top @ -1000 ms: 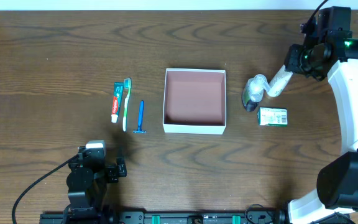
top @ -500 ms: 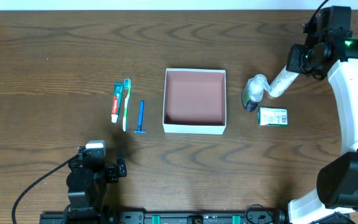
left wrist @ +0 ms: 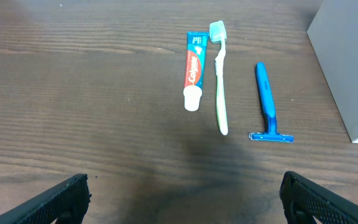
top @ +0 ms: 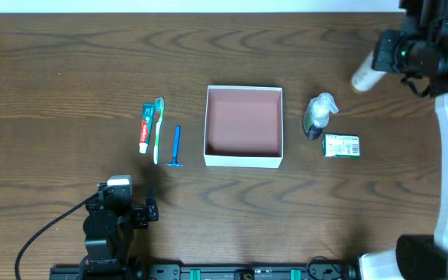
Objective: Pack container
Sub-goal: 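Carry the lotion bottle into the box and release it upright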
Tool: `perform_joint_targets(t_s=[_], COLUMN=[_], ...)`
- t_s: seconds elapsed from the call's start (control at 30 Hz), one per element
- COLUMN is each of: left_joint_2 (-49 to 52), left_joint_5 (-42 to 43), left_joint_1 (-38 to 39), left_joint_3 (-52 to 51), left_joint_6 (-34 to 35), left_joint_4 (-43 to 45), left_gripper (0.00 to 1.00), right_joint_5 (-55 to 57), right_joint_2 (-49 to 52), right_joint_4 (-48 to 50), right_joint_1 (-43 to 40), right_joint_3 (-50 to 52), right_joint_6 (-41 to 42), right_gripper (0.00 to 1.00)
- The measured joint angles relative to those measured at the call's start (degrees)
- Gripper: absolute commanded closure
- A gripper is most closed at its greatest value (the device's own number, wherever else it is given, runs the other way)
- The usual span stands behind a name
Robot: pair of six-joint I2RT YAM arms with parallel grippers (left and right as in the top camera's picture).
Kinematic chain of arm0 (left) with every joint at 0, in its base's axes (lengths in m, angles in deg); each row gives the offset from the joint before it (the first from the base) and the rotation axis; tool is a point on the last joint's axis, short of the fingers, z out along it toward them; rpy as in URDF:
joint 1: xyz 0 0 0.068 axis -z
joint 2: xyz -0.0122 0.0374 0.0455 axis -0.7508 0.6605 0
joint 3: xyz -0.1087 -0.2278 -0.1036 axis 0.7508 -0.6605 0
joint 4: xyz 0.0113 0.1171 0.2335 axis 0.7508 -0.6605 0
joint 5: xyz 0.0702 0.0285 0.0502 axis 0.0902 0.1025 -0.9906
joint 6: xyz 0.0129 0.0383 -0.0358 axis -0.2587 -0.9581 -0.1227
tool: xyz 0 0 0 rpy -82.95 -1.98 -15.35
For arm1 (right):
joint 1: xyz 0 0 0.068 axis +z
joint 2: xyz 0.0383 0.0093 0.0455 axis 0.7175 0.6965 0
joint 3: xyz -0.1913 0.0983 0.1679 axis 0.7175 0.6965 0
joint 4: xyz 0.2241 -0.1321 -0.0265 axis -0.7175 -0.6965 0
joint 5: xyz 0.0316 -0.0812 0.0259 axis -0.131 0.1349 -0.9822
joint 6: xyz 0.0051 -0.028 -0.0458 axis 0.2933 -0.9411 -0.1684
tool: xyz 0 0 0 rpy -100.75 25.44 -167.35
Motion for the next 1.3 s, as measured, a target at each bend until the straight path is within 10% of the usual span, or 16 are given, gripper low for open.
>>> perform_joint_targets(t_s=[0.47, 1.3], left_joint_2=[0.0, 0.0], left_joint_5=[0.0, 0.0], left_joint_1=[0.0, 0.0], left_joint_3=[0.0, 0.0], left_joint_6=[0.0, 0.0], left_joint_4=[0.0, 0.0], left_gripper=[0.02, 0.02], right_joint_5=[-1.5, 4.5], right_joint_2=[-0.4, 21.3], right_joint_4=[-3.3, -3.7], right_joint_1=[20.5, 24.7], right_joint_3=[-6.1, -6.1], right_joint_6=[1.4, 5.4], right_gripper=[0.99, 0.99])
